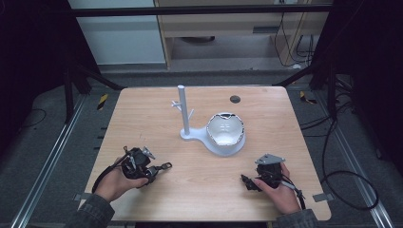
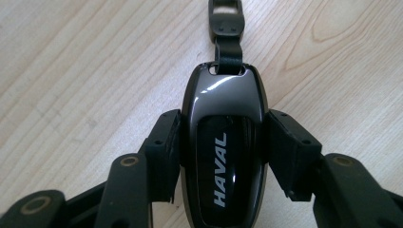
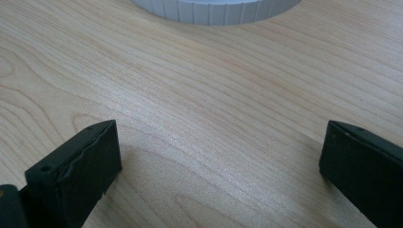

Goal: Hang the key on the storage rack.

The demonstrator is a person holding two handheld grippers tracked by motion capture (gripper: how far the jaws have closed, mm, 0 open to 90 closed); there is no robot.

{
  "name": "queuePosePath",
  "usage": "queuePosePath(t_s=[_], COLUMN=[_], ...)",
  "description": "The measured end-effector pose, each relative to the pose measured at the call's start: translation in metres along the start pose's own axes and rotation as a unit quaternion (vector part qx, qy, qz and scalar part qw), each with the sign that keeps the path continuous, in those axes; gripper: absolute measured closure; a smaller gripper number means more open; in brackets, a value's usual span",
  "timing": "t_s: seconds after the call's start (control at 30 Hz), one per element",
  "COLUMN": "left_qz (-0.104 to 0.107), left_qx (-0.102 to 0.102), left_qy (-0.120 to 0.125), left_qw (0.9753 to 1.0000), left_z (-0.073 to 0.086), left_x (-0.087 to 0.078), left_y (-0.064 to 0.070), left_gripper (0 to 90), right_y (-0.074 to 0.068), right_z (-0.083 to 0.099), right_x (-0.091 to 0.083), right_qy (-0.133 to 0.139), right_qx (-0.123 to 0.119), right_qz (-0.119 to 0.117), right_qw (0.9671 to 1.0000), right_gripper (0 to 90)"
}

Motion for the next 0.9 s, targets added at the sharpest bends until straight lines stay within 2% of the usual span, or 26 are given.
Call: queuePosePath(t_s=[0.2, 0.47, 0.5, 0.57, 0.6, 0.67, 0.9], left_qz=[-0.011, -0.033, -0.033, -0.039, -0.039, -0.045, -0.061], left_qx=[0.002, 0.009, 0.009, 0.009, 0.009, 0.008, 0.013], left_qy=[0.022, 0.054, 0.054, 0.067, 0.067, 0.079, 0.096], left_qw=[0.9997, 0.998, 0.998, 0.997, 0.997, 0.9958, 0.9934], left_z=[-0.011, -0.028, -0.028, -0.035, -0.035, -0.043, -0.061], left_x=[-0.016, -0.05, -0.05, -0.064, -0.064, -0.076, -0.101], left_y=[-0.002, -0.006, -0.006, -0.01, -0.01, -0.015, -0.019], left_gripper=[48.8, 48.8, 48.8, 48.8, 48.8, 48.8, 48.8], right_y=[0.0, 0.0, 0.0, 0.0, 0.0, 0.0, 0.0], right_z=[0.0, 0.0, 0.0, 0.0, 0.0, 0.0, 0.0], right_x=[0.0, 0.001, 0.001, 0.001, 0.001, 0.001, 0.001], right_qy=[0.001, 0.001, 0.001, 0.001, 0.001, 0.001, 0.0], right_qx=[-0.001, -0.002, -0.002, -0.002, -0.002, -0.002, 0.0], right_qz=[-0.001, -0.002, -0.002, -0.001, -0.001, -0.001, -0.002], right_qw=[1.0, 1.0, 1.0, 1.0, 1.0, 1.0, 1.0], right_gripper=[0.4, 0.4, 0.4, 0.4, 0.4, 0.4, 0.4])
Point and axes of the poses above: each handheld gripper's, and its own axes: x roughly forward along the jaws, z roughly out of its underside, y roughly to its right, the point moved 4 cm from there along x, roughly forward along the jaws, and after that the axes turned 2 degrees about -y, right-handed, at the moved point
